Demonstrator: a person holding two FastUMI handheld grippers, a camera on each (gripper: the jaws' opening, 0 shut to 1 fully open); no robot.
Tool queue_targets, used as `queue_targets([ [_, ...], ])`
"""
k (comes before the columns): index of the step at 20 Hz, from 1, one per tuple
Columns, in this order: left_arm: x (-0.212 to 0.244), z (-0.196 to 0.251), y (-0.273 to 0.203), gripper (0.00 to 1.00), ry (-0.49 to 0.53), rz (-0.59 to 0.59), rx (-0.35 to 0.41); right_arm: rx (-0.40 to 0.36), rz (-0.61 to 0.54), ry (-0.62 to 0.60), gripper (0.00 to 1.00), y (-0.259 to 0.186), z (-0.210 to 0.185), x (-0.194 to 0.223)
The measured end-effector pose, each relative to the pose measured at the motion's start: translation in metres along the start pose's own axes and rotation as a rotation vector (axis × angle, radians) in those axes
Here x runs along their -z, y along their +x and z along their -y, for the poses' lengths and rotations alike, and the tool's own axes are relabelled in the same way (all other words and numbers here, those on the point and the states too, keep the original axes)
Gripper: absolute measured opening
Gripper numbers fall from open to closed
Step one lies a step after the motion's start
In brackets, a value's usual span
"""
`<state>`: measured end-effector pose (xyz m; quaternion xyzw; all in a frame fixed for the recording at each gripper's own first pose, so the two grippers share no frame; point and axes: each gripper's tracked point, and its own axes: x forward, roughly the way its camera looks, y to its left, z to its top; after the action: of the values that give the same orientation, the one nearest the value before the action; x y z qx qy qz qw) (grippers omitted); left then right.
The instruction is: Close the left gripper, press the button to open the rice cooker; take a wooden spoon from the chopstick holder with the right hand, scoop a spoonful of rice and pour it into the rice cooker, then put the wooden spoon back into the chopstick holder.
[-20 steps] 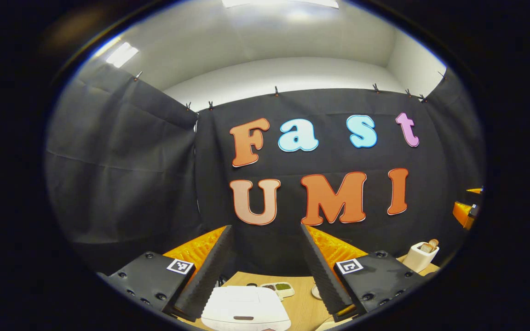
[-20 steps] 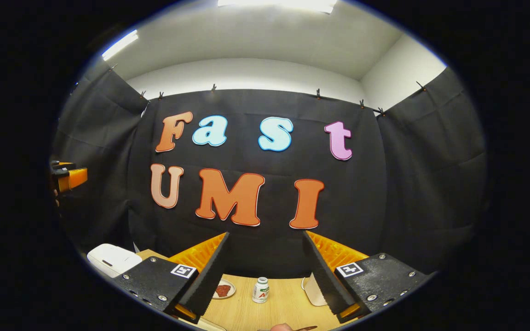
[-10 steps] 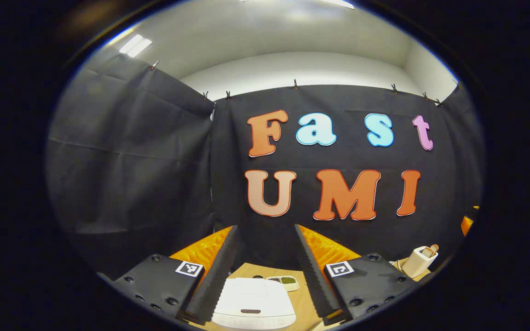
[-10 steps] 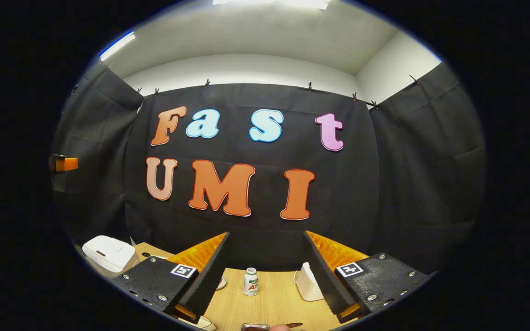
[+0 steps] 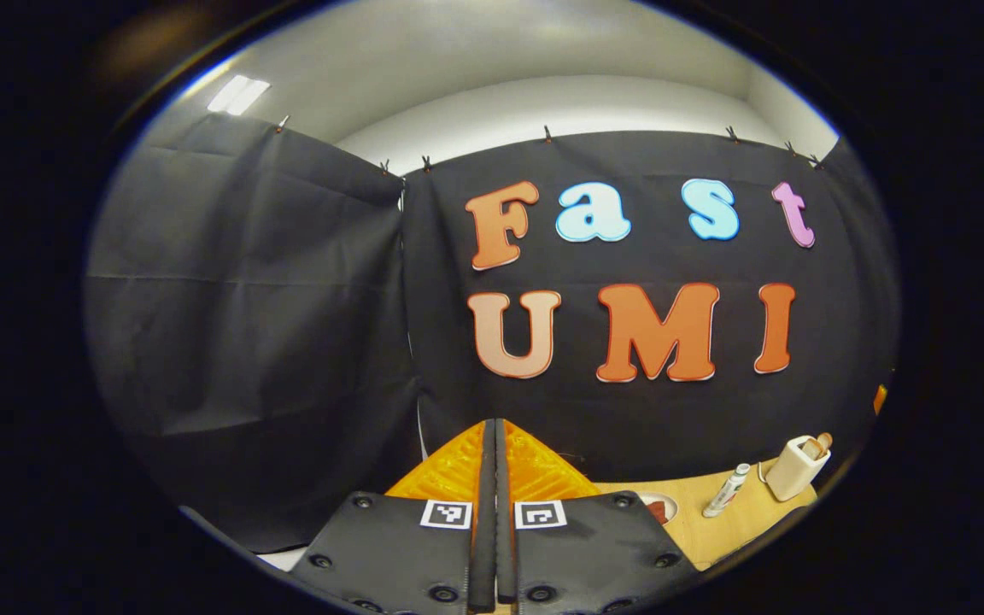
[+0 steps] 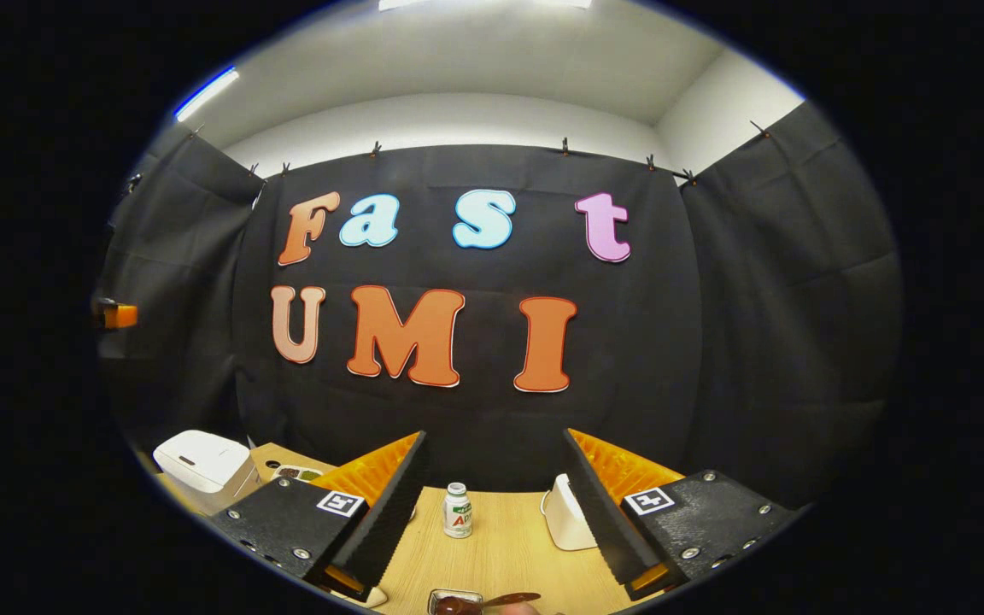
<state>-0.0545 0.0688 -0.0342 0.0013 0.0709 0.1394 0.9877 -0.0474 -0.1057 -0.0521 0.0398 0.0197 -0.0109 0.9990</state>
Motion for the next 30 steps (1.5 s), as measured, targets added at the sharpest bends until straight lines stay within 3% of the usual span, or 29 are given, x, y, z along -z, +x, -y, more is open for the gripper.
queue_targets([
  [7, 0.064, -0.008, 0.016, 0.05, -0.068, -0.266, 0.0, -0.017, -0.026, 0.015, 0.95, -0.005, 0.015, 0.017],
  [17, 0.202, -0.02, 0.06, 0.05, -0.263, -0.722, 0.109, 0.169, -0.083, 0.023, 0.95, -0.034, 0.011, 0.037],
  [24, 0.265, -0.031, 0.081, 0.05, -0.359, -0.904, 0.138, 0.175, -0.135, 0.01, 0.95, -0.047, -0.024, 0.048],
  [30, 0.296, -0.025, 0.091, 0.05, -0.333, -0.992, 0.144, 0.225, -0.152, -0.001, 0.95, -0.056, -0.02, 0.054],
])
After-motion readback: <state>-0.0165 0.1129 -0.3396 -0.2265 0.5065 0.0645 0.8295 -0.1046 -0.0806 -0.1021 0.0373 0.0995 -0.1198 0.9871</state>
